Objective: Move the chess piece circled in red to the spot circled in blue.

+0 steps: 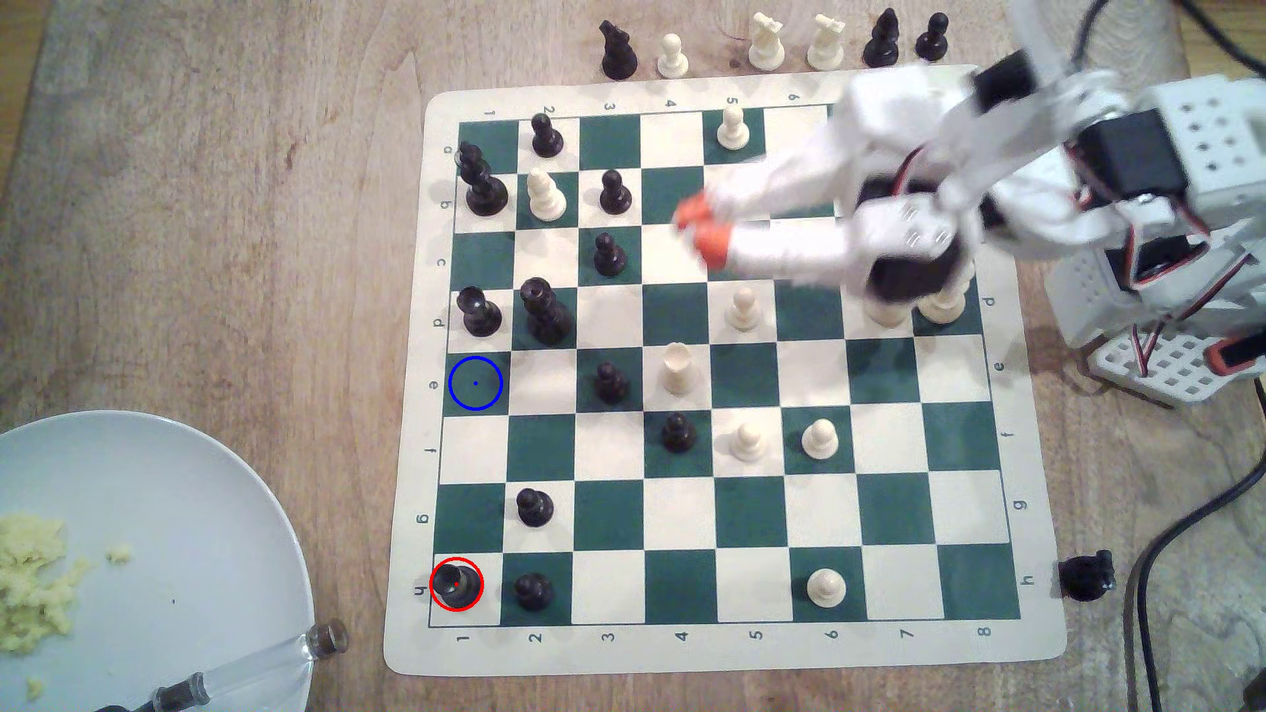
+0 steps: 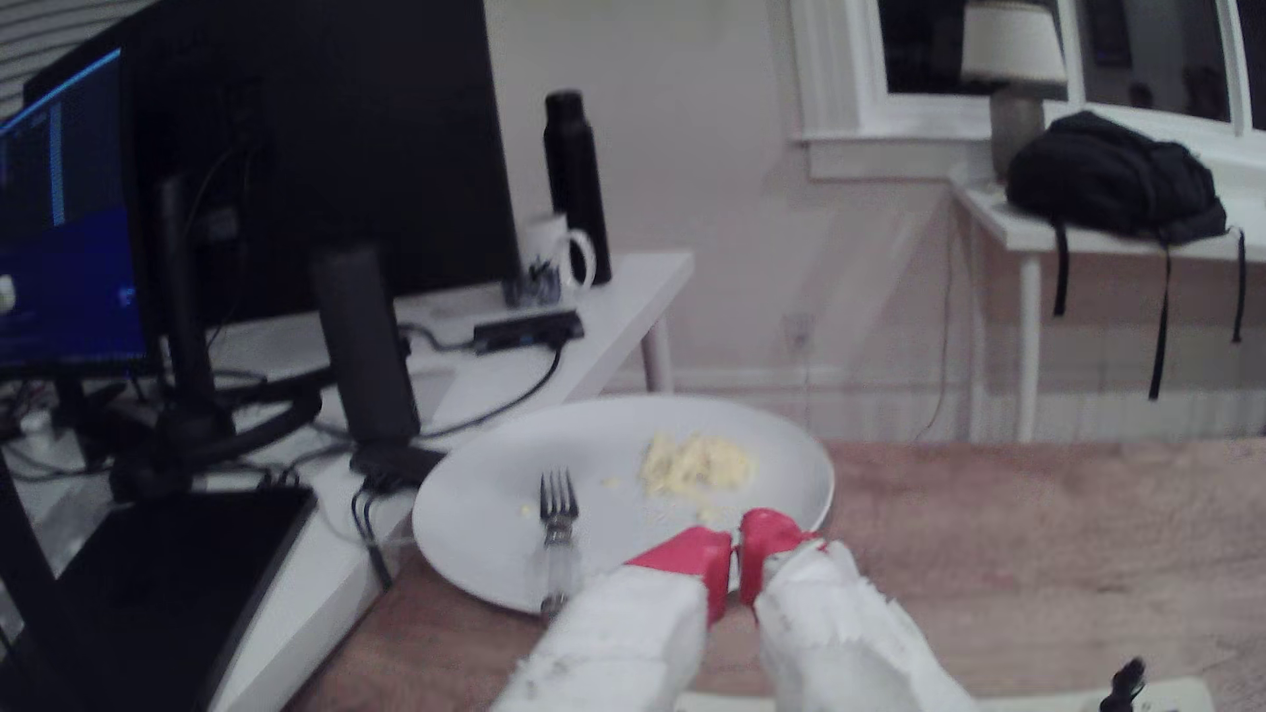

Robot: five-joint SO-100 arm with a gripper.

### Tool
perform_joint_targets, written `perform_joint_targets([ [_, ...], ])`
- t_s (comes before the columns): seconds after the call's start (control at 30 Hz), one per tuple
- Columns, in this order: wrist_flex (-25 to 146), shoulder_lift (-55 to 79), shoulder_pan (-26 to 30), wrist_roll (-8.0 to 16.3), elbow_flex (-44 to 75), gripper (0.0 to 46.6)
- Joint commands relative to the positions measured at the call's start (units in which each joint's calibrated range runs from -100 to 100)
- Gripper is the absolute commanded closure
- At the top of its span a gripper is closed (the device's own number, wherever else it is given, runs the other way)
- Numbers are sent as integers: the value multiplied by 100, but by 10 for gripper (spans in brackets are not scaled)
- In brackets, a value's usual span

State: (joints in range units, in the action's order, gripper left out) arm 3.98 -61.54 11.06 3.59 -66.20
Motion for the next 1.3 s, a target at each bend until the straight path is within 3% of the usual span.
perform_joint_targets([
  [0.0,232,1443,259,63,1307,464],
  [0.1,273,1884,376,747,1670,464],
  [0.13,404,2300,462,708,2051,461],
  [0.23,511,3064,611,-78,2640,464],
  [0.43,855,4473,916,-430,3782,464],
  [0.57,1010,5102,1025,-474,4317,448],
  [0.87,2116,7283,978,-479,7137,364],
  [1.03,2558,8039,955,-479,8243,362],
  [1.27,2763,8607,869,-474,8832,362],
])
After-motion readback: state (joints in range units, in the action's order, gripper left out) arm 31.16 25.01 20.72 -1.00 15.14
